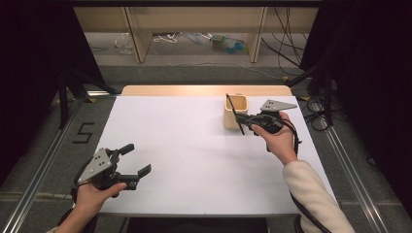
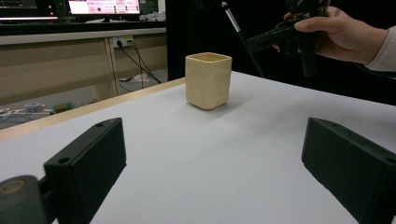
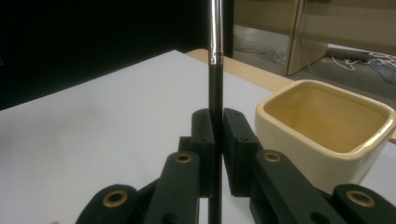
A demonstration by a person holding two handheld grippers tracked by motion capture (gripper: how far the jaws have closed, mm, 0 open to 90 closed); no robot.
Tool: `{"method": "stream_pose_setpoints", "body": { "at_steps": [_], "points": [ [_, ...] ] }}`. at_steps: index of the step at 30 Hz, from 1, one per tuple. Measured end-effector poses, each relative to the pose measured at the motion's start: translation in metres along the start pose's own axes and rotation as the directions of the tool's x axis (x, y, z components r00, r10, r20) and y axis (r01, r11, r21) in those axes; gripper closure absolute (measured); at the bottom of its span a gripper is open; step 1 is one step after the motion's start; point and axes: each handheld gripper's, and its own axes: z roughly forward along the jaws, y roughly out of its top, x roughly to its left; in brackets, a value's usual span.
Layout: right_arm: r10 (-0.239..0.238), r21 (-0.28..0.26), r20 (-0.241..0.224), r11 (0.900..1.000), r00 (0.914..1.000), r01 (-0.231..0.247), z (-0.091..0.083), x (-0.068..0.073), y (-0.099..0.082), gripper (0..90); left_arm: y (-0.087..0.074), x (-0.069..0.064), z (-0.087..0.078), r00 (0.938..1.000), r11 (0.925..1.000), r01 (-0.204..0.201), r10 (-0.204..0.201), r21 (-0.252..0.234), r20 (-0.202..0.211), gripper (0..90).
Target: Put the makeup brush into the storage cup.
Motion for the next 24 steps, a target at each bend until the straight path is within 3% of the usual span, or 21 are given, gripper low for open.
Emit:
{"method": "stream_pose_setpoints", "body": {
  "at_steps": [3,24],
  "points": [
    [0.003,-0.007,0.004,1.0,1.0,-0.003,-0.0007,-0.0005,0.0004,84.2,0.0002,0.0011,0.0,0.9999,0.9999,-0.013,0.013,0.001,0.0,6.0],
    [0.002,-0.041,0.017,0.9992,0.9999,-0.001,-0.0028,-0.0024,0.0018,84.2,-0.0001,-0.0001,0.0001,1.0,1.0,0.0,0.0,0.001,0.0,6.0]
  ]
}}
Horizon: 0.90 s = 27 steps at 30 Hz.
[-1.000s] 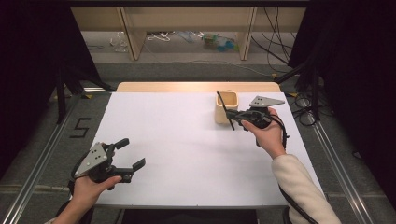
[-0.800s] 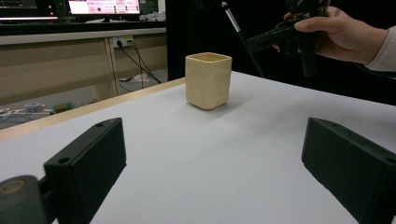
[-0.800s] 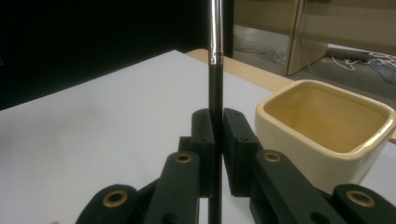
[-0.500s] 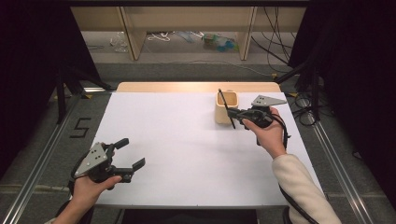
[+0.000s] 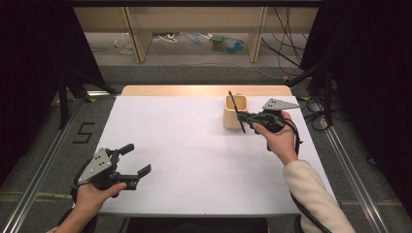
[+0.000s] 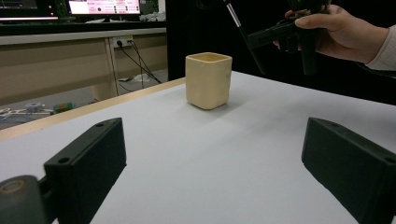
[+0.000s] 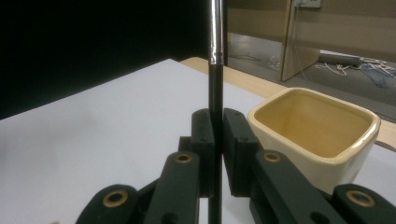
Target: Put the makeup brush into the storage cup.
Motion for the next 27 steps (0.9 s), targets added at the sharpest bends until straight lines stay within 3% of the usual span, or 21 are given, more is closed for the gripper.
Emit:
{"method": "stream_pose_setpoints", "body": {
  "at_steps": [3,5,8,21,24,27],
  "points": [
    [0.002,0.018,0.011,0.9998,0.9999,-0.003,-0.0018,-0.0001,0.0006,84.2,0.0,0.0003,0.0,1.0,1.0,-0.003,0.003,0.001,0.0,6.0],
    [0.01,0.0,-0.001,0.9999,0.9999,-0.01,-0.0011,-0.0002,0.0002,84.2,-0.0001,-0.0001,0.0,1.0,1.0,0.001,-0.001,0.001,0.0,6.1],
    [0.001,-0.004,0.02,1.0,0.9998,-0.001,-0.0016,-0.0006,0.0006,84.2,0.0,-0.0001,0.0,1.0,1.0,0.001,-0.001,0.001,0.0,6.1],
    [0.014,-0.001,0.025,0.9999,0.9996,-0.014,-0.0035,-0.0018,0.0023,84.2,-0.0001,-0.0003,0.0001,1.0,1.0,0.004,-0.004,0.001,0.001,6.2],
    [0.011,-0.028,0.028,0.9996,0.9996,-0.01,-0.0028,-0.0025,0.0024,84.2,-0.0001,-0.0002,0.0001,1.0,1.0,0.002,-0.002,0.002,0.0,6.2],
    [0.023,-0.008,0.027,0.9997,0.9994,-0.023,-0.0043,-0.0021,0.0031,84.2,0.0,0.0002,0.0001,1.0,1.0,-0.002,0.002,0.001,0.001,6.2]
  ]
}}
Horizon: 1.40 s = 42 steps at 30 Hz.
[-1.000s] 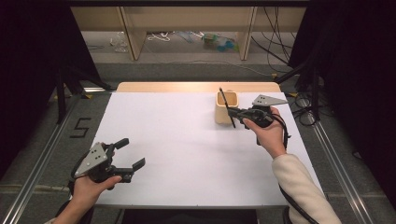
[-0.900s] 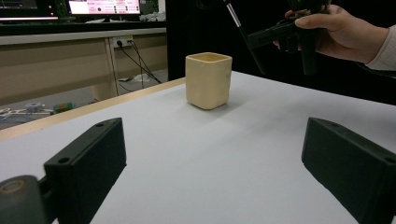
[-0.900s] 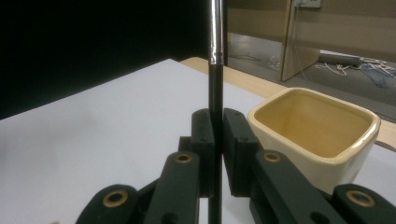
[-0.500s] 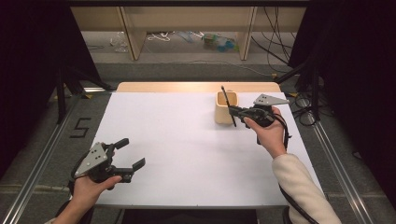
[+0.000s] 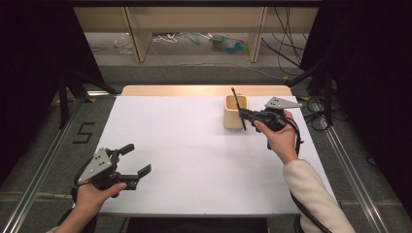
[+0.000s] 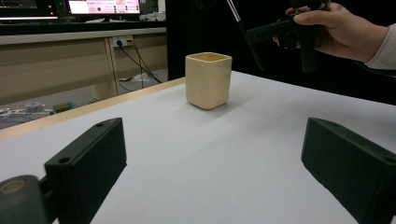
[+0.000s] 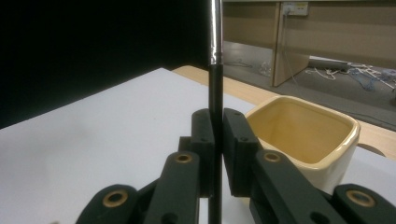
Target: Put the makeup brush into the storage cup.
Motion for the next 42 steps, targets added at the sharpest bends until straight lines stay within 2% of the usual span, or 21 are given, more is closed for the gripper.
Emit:
{"method": "stream_pose_setpoints", "body": {
  "at_steps": [2,3,6,7,8,14,20,22,23,27,28,30,33,34,36,42],
  "points": [
    [-0.012,-0.017,0.013,0.9998,0.9998,0.012,0.0004,-0.0009,0.0,84.2,-0.0001,-0.0003,0.0,1.0,1.0,0.004,-0.004,0.001,-0.001,6.2],
    [-0.011,-0.009,0.014,0.9999,0.9998,0.011,-0.0001,-0.0009,0.0002,84.2,-0.0002,-0.0006,0.0,1.0,1.0,0.008,-0.008,0.001,-0.001,6.2],
    [-0.008,-0.027,0.015,0.9996,0.9998,0.009,0.0009,-0.0012,-0.0002,84.2,0.0,0.0002,0.0,1.0,1.0,-0.003,0.003,0.002,0.0,6.2],
    [-0.007,-0.027,0.016,0.9996,0.9998,0.008,0.0007,-0.0013,-0.0002,84.2,0.0,0.0003,0.0,1.0,1.0,-0.003,0.003,0.002,-0.001,6.2],
    [0.002,-0.003,0.009,1.0,1.0,-0.002,-0.0004,-0.001,0.0003,84.2,0.0,0.0003,0.0,1.0,1.0,-0.004,0.004,0.002,-0.001,6.2],
    [0.006,-0.02,0.016,0.9998,0.9998,-0.006,0.0005,-0.0008,0.0002,84.2,0.0,0.0003,0.0,1.0,1.0,-0.003,0.003,0.002,-0.001,6.2],
    [0.006,-0.008,0.016,1.0,0.9999,-0.006,-0.0003,-0.0012,0.001,84.2,-0.0002,0.0001,0.0002,1.0,1.0,0.001,-0.001,0.003,0.001,6.3],
    [0.001,-0.011,0.019,0.9999,0.9998,-0.001,-0.0001,-0.0015,0.0008,84.1,-0.0002,-0.0001,0.0002,1.0,1.0,0.002,-0.002,0.003,0.001,6.4],
    [-0.005,-0.034,0.022,0.9994,0.9997,0.006,0.0013,-0.002,0.0004,84.2,-0.0002,-0.0001,0.0002,1.0,1.0,0.002,-0.002,0.003,0.001,6.4],
    [0.008,-0.026,0.017,0.9996,0.9998,-0.007,0.0004,-0.0016,0.0011,84.2,-0.0002,0.0002,0.0002,1.0,1.0,-0.001,0.001,0.003,0.0,6.5],
    [-0.004,-0.035,0.022,0.9994,0.9998,0.005,0.0005,-0.0025,0.0014,84.2,-0.0002,0.0001,0.0002,1.0,1.0,-0.001,0.001,0.003,0.0,6.4],
    [0.008,-0.028,0.016,0.9996,0.9998,-0.008,-0.0001,-0.002,0.0017,84.2,-0.0002,-0.0001,0.0002,1.0,1.0,0.001,-0.001,0.003,0.0,6.5],
    [-0.003,-0.03,0.03,0.9996,0.9996,0.004,-0.0006,-0.0031,0.0021,84.2,-0.0002,0.0001,0.0002,1.0,1.0,0.0,0.0,0.003,0.0,6.5],
    [0.007,-0.016,0.024,0.9998,0.9997,-0.007,-0.0011,-0.0027,0.0024,84.2,-0.0002,0.0001,0.0002,1.0,1.0,-0.001,0.001,0.003,-0.001,6.5],
    [-0.005,-0.03,0.04,0.9995,0.9992,0.006,-0.0008,-0.0035,0.0025,84.2,-0.0002,0.0001,0.0002,1.0,1.0,-0.001,0.001,0.004,-0.001,6.5],
    [-0.002,-0.042,0.035,0.9991,0.9994,0.003,-0.0007,-0.0041,0.003,84.2,-0.0003,0.0,0.0003,1.0,1.0,0.0,0.0,0.004,-0.001,6.5]
  ]
}}
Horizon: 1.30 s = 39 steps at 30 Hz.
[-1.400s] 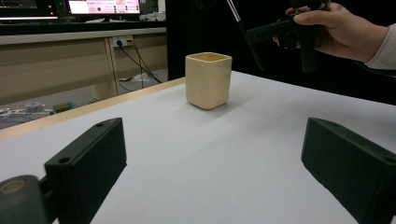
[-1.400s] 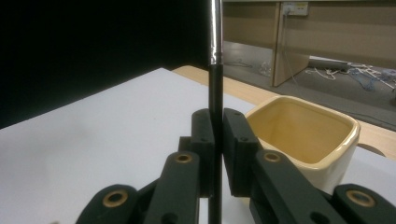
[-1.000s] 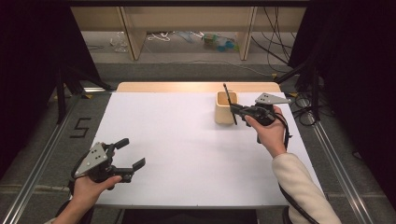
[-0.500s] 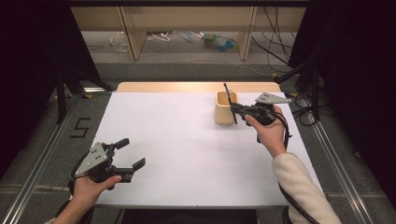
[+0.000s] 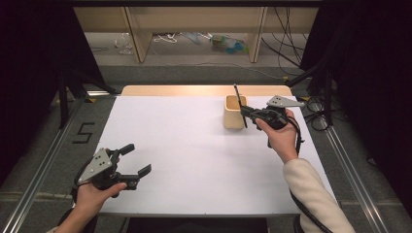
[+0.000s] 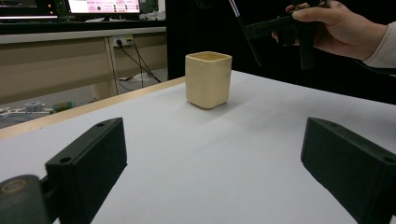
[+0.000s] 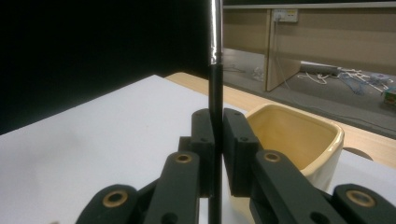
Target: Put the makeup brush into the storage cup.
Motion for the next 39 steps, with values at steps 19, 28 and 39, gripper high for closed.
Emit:
{"method": "stream_pose_setpoints", "body": {
  "at_steps": [19,28,39],
  "points": [
    [0.007,0.004,0.01,1.0,0.9999,-0.007,-0.0007,-0.0004,0.0017,84.2,0.0,0.0002,0.0,1.0,1.0,-0.002,0.002,0.001,-0.001,6.6],
    [0.024,0.003,0.018,0.9997,0.9995,-0.024,-0.001,-0.0003,0.0029,84.2,0.0,0.0,0.0,1.0,1.0,0.0,0.0,0.0,0.0,6.6],
    [0.028,-0.008,0.03,0.9996,0.9991,-0.028,-0.0003,-0.0015,0.0043,84.2,0.0,0.0001,0.0001,1.0,1.0,-0.003,0.003,0.001,0.0,6.6]
  ]
}}
